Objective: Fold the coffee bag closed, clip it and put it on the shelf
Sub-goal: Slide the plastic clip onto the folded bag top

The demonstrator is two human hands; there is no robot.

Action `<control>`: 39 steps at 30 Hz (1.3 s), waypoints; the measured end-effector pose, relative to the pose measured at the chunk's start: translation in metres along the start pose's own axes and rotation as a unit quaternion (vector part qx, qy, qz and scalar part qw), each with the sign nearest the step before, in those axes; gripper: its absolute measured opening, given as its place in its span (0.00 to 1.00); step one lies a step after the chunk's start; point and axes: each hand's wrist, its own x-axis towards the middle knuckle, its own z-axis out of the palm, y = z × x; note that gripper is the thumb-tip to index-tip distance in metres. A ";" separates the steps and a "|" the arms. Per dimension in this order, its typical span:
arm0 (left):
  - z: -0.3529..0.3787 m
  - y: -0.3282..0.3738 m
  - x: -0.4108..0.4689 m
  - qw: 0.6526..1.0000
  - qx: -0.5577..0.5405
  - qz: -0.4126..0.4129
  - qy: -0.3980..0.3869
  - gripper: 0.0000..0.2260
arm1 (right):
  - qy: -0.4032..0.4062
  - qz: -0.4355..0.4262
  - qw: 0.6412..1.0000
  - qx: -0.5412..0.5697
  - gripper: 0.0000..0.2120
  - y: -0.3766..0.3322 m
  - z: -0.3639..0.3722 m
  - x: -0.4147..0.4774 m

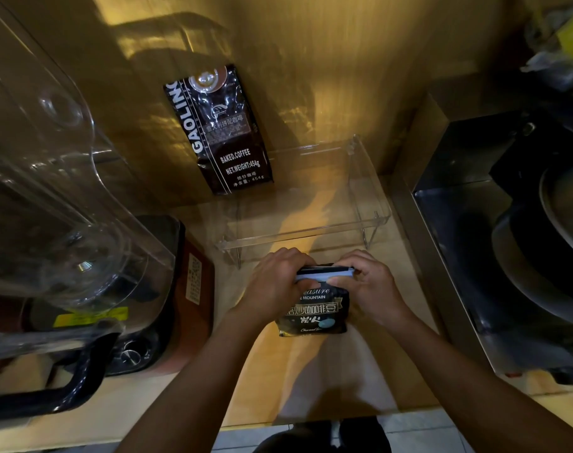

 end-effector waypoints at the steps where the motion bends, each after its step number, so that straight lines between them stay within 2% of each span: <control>1: 0.000 0.000 0.000 1.000 0.002 -0.001 0.000 0.11 | -0.001 -0.001 1.000 -0.001 0.08 -0.001 0.000 0.000; 6: 0.004 0.006 0.003 0.999 0.031 0.008 0.003 0.10 | -0.006 -0.024 0.999 -0.030 0.07 -0.004 0.000 -0.001; 13: 0.009 0.011 0.006 1.000 0.020 -0.019 0.011 0.08 | 0.012 -0.025 0.999 -0.042 0.06 -0.008 0.001 -0.003; 21: 0.010 0.011 0.004 0.999 0.031 -0.020 0.025 0.07 | -0.019 -0.084 0.988 -0.131 0.05 -0.011 -0.001 -0.002; 26: 0.010 0.010 0.004 0.999 0.029 -0.009 0.031 0.07 | -0.074 -0.096 0.973 -0.194 0.05 -0.012 -0.008 0.003; 35: 0.011 0.015 0.000 0.998 0.025 -0.018 0.059 0.08 | -0.082 -0.122 0.965 -0.216 0.08 -0.016 -0.006 0.003; 39: 0.010 0.016 -0.002 0.998 0.015 -0.031 0.055 0.07 | -0.084 -0.138 0.952 -0.261 0.08 -0.019 -0.002 0.002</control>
